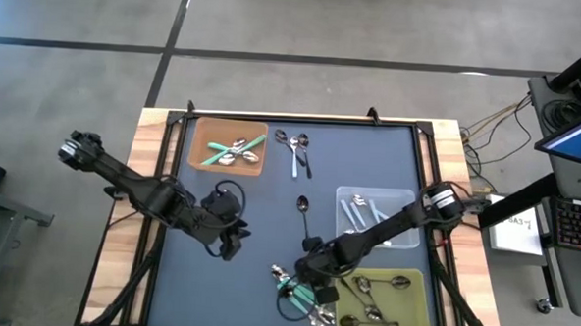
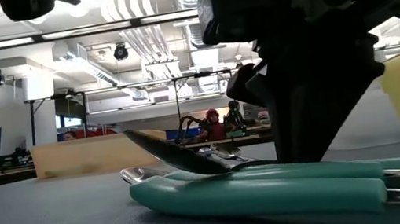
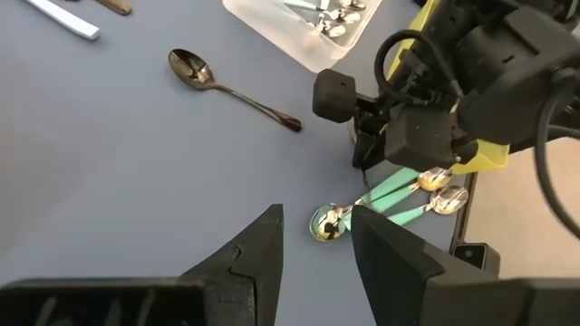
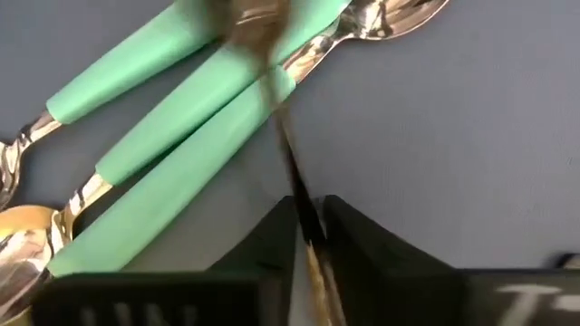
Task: Sort silverware by color (type)
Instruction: Put the black spoon into the yellow bin
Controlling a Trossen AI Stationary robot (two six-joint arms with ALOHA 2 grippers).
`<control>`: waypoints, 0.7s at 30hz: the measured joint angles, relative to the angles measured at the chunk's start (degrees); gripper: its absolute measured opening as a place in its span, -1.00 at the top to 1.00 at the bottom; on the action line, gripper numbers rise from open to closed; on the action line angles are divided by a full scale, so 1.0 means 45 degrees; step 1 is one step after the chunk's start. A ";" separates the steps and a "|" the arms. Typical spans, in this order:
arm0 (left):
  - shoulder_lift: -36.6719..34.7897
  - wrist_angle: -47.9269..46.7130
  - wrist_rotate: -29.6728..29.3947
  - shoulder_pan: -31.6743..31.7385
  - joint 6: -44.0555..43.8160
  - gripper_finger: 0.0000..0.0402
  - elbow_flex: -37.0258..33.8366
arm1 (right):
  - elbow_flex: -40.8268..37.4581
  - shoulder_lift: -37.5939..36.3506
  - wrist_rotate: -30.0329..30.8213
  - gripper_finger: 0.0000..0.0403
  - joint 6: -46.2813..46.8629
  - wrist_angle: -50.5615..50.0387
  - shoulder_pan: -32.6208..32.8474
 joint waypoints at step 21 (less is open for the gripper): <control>-0.1731 -0.0754 -0.1302 -0.0005 0.0665 0.43 0.0000 | 0.1374 -0.2880 0.0188 0.94 0.1200 -0.3634 0.0029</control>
